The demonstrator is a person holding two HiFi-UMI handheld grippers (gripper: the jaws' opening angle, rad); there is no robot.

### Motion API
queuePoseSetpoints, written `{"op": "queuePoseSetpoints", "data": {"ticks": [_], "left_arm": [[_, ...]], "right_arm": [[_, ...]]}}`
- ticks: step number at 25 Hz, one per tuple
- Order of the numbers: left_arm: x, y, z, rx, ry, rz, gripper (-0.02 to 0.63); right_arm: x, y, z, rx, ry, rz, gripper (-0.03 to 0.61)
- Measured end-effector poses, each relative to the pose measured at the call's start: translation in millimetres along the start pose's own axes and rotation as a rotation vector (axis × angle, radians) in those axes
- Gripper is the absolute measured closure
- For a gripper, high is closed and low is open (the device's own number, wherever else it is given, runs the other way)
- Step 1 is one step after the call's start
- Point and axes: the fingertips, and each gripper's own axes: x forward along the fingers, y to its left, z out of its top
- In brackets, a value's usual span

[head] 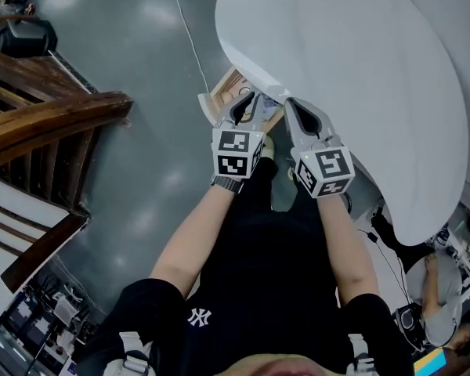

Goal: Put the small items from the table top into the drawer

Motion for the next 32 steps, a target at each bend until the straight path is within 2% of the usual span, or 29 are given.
{"op": "queuePoseSetpoints", "data": {"ticks": [8, 32], "left_arm": [[-24.6, -37.6, 57.7, 0.034, -0.091, -0.067, 0.611], [-113.8, -168.9, 196.7, 0.115, -0.297, -0.362, 0.612]], "right_arm": [[-30.8, -7.9, 39.7, -0.030, -0.039, -0.052, 0.555], [-149.9, -19.7, 166.6, -0.105, -0.254, -0.216, 0.557]]}}
